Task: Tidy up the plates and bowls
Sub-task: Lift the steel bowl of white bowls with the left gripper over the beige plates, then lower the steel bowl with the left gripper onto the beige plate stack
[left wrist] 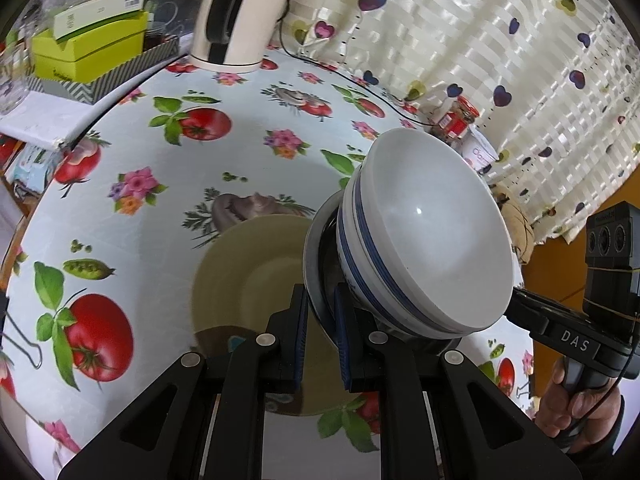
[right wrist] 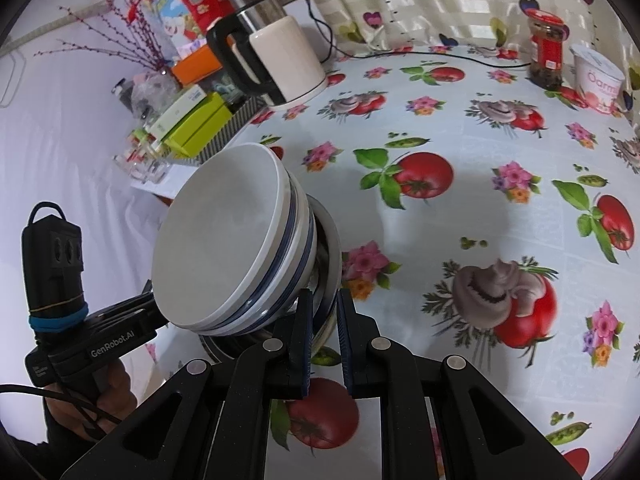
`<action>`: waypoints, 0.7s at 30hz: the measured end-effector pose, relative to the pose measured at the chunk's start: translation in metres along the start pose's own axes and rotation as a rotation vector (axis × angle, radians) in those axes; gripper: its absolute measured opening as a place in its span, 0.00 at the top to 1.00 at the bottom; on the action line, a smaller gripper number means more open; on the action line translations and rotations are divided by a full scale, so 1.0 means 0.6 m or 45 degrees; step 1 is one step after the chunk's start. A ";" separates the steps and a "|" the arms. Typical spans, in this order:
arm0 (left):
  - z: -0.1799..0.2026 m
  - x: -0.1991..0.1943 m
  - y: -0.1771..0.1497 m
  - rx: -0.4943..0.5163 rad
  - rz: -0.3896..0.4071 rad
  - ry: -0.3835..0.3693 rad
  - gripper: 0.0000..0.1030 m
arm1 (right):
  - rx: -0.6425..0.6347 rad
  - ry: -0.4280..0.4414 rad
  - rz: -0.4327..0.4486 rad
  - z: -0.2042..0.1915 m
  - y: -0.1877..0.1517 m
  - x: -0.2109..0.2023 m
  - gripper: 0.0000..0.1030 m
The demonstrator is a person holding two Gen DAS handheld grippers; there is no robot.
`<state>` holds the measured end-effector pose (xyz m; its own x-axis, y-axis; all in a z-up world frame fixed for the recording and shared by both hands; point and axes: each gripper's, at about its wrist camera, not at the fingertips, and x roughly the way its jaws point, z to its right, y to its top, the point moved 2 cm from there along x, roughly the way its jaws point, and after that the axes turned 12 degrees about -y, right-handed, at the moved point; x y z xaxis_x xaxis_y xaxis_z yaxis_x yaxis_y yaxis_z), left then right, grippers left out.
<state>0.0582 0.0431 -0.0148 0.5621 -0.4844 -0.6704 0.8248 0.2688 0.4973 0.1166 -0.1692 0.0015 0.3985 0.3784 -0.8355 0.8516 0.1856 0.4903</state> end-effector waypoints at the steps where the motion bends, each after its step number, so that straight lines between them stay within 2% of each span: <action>1: -0.005 -0.003 -0.001 -0.006 0.003 0.005 0.87 | -0.003 0.002 -0.003 -0.003 0.000 0.002 0.88; 21: -0.055 -0.008 -0.014 -0.072 0.007 0.038 0.87 | -0.047 0.009 -0.070 -0.036 0.001 0.046 0.88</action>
<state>0.0508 0.0708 -0.0339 0.5677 -0.4581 -0.6840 0.8232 0.3185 0.4699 0.1208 -0.1389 -0.0161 0.3490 0.3729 -0.8597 0.8590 0.2394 0.4526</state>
